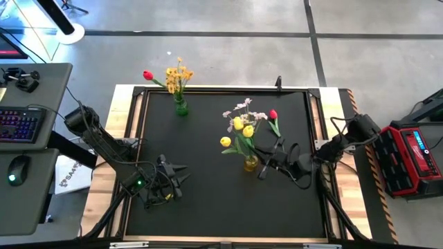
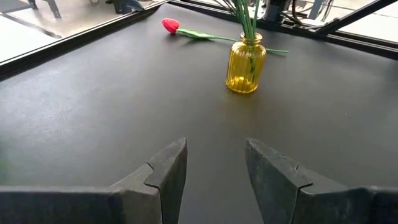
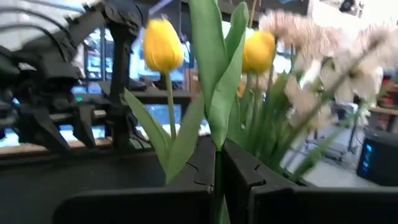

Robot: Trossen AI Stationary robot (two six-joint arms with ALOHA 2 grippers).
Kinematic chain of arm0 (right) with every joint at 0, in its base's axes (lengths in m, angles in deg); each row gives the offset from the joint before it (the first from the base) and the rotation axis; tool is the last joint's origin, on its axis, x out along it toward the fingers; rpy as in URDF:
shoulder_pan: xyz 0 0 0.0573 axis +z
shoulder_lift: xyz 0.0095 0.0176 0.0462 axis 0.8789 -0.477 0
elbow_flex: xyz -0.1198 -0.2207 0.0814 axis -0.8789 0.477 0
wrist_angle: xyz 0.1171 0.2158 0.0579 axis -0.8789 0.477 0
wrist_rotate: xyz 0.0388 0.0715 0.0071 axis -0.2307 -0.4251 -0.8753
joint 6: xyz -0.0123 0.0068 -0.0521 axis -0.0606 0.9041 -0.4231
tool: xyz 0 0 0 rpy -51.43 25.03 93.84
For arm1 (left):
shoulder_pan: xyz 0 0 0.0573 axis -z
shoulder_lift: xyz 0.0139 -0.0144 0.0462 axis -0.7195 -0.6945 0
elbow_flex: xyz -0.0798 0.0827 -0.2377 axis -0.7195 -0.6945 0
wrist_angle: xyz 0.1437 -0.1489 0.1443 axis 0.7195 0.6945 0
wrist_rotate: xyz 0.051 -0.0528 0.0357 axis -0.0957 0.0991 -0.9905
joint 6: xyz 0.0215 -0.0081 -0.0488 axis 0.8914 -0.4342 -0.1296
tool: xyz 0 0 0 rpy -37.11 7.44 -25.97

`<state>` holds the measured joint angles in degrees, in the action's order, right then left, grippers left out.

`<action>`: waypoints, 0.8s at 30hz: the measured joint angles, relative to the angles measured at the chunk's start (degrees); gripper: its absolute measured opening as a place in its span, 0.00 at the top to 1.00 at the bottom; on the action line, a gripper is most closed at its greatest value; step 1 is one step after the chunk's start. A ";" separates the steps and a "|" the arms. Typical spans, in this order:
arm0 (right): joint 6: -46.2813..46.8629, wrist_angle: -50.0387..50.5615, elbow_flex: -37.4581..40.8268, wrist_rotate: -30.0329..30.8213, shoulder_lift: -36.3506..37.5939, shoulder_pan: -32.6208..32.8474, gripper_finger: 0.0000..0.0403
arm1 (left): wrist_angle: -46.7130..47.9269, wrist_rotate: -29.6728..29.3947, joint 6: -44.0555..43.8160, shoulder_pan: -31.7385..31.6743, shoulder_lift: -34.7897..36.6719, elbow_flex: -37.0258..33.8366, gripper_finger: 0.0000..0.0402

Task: Sort flowers into vase by color
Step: Put the yellow tulip into the yellow vase

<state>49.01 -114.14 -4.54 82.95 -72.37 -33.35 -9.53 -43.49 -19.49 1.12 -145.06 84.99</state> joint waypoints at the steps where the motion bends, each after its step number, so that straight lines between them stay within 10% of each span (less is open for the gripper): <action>1: 0.98 0.84 0.06 1.36 0.00 0.28 1.00 | -0.02 0.00 0.00 0.00 0.00 0.00 0.62; 15: 14.15 12.11 0.04 5.55 0.00 1.53 0.99 | -0.29 0.00 -0.02 0.00 0.00 0.00 0.62; 24: 17.62 13.74 0.04 5.37 0.00 1.53 0.74 | -0.67 -0.01 -0.03 0.00 0.00 0.00 0.62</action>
<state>66.63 -100.40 -4.51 88.32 -72.37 -31.82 -10.21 -43.50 -19.52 1.12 -145.06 84.99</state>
